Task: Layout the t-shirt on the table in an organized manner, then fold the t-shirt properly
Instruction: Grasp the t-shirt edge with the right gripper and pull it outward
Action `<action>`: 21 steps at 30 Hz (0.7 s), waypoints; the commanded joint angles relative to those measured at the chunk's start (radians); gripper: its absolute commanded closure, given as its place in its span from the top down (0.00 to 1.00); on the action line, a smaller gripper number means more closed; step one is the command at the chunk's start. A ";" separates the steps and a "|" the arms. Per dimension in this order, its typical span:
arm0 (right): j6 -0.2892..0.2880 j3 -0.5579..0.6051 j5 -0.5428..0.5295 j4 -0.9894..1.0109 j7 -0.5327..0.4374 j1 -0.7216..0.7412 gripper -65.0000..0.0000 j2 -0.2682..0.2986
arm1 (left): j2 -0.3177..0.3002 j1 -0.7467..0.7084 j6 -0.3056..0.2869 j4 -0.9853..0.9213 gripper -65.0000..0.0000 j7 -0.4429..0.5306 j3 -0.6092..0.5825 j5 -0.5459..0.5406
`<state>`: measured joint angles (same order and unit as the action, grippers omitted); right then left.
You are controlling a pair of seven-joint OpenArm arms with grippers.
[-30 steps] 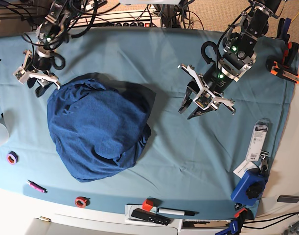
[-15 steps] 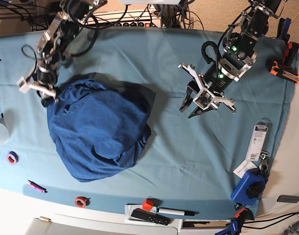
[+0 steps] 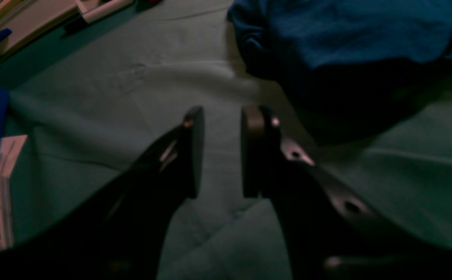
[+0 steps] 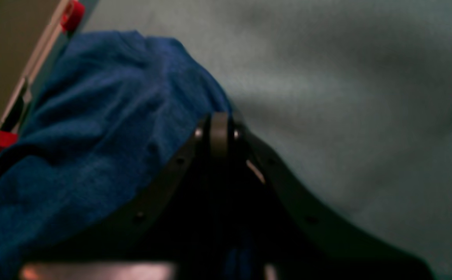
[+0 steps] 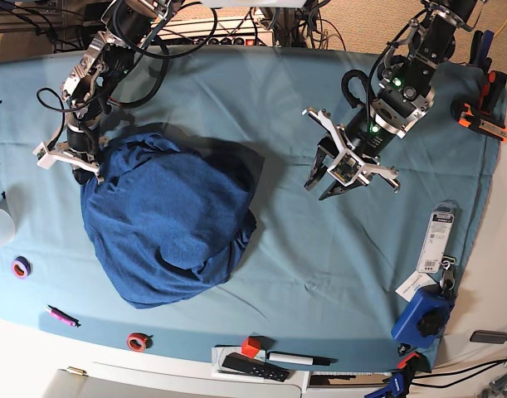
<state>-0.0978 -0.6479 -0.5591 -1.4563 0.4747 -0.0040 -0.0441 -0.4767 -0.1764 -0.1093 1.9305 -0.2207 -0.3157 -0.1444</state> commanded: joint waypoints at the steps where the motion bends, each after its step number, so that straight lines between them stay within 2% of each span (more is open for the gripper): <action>1: -0.015 -0.001 -0.009 -0.020 -0.018 0.008 0.00 0.023 | -0.006 0.010 0.003 0.015 0.27 0.024 0.003 -0.007; 6: -0.027 -0.001 -0.007 -0.121 -0.006 -0.054 0.00 0.059 | -0.006 0.010 0.003 0.015 0.27 0.009 0.003 -0.007; 12: -0.025 -0.002 0.045 -0.368 -0.008 -0.203 0.00 0.061 | -0.006 0.011 0.003 0.015 0.27 0.009 0.003 -0.039; 17: -0.021 -0.002 0.133 -0.510 -0.012 -0.315 0.00 0.061 | -0.006 0.010 0.003 0.015 0.27 0.006 0.003 -0.044; 21: 0.016 -0.002 0.224 -0.533 -0.047 -0.373 0.00 0.061 | -0.006 0.010 0.000 0.015 0.27 -0.010 0.003 -0.044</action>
<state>-0.0830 -0.6456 -0.3286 -1.9686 0.4656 -0.3798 0.0051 -0.4767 -0.1764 -0.1097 1.9305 -0.2543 -0.3161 -0.1852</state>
